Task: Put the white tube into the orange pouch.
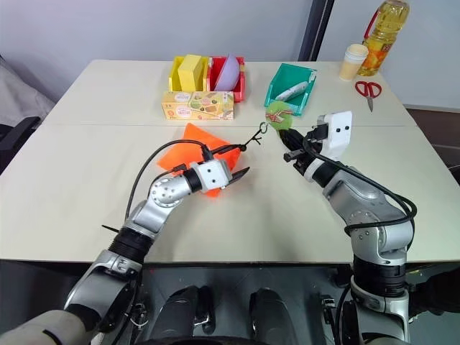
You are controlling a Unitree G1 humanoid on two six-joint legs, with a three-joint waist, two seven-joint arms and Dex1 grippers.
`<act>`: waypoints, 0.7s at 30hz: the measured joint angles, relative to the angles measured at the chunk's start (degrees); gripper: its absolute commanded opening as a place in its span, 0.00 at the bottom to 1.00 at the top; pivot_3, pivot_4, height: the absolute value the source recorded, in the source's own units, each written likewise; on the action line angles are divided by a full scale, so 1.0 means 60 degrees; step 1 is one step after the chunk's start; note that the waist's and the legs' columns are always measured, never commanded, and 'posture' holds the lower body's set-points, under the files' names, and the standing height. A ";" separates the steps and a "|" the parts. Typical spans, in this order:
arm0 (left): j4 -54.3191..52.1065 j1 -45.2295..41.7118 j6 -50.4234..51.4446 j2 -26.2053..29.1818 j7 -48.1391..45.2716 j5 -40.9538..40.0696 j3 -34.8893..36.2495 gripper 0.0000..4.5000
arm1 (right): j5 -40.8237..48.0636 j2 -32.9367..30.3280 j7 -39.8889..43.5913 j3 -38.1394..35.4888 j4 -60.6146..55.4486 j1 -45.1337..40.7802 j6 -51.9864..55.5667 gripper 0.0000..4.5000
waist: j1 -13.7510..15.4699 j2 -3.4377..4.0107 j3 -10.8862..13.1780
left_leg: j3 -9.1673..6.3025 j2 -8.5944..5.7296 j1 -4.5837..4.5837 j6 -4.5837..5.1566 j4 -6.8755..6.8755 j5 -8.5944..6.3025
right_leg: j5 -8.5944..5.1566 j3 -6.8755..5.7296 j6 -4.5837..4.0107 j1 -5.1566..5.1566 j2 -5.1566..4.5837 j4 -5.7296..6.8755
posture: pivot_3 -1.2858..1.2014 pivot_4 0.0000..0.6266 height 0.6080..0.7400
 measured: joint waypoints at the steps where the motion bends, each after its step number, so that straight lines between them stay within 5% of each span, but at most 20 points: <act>1: -0.0020 0.0047 0.0154 -0.0169 0.0540 0.0416 -0.0150 0.70 | 0.0060 0.0008 0.0000 -0.0004 0.0008 -0.0001 0.0003 0.00 | -0.0002 0.0001 -0.0001 | 0.0000 0.0000 0.0001 0.0001 0.0000 0.0000 | 0.0000 0.0000 0.0000 0.0000 0.0000 0.0001 | 0.52 0.24 0.90; 10: 0.0430 0.0000 0.0881 -0.0829 0.3005 0.1411 -0.0497 0.70 | 0.0325 0.0017 0.0128 0.0010 0.0067 -0.0018 0.0000 0.00 | -0.0018 0.0002 -0.0001 | 0.0000 0.0004 0.0002 0.0001 0.0001 -0.0001 | 0.0001 -0.0001 0.0003 -0.0001 0.0001 0.0002 | 0.52 0.24 0.90; 21: 0.0752 -0.0021 0.0889 -0.0902 0.3729 0.1170 -0.0482 0.70 | 0.0427 -0.0009 0.0196 0.0011 0.0067 -0.0015 0.0000 0.00 | -0.0002 0.0002 -0.0001 | 0.0003 0.0004 0.0000 0.0003 0.0003 -0.0003 | 0.0001 -0.0003 0.0004 -0.0001 -0.0003 0.0002 | 0.52 0.24 0.90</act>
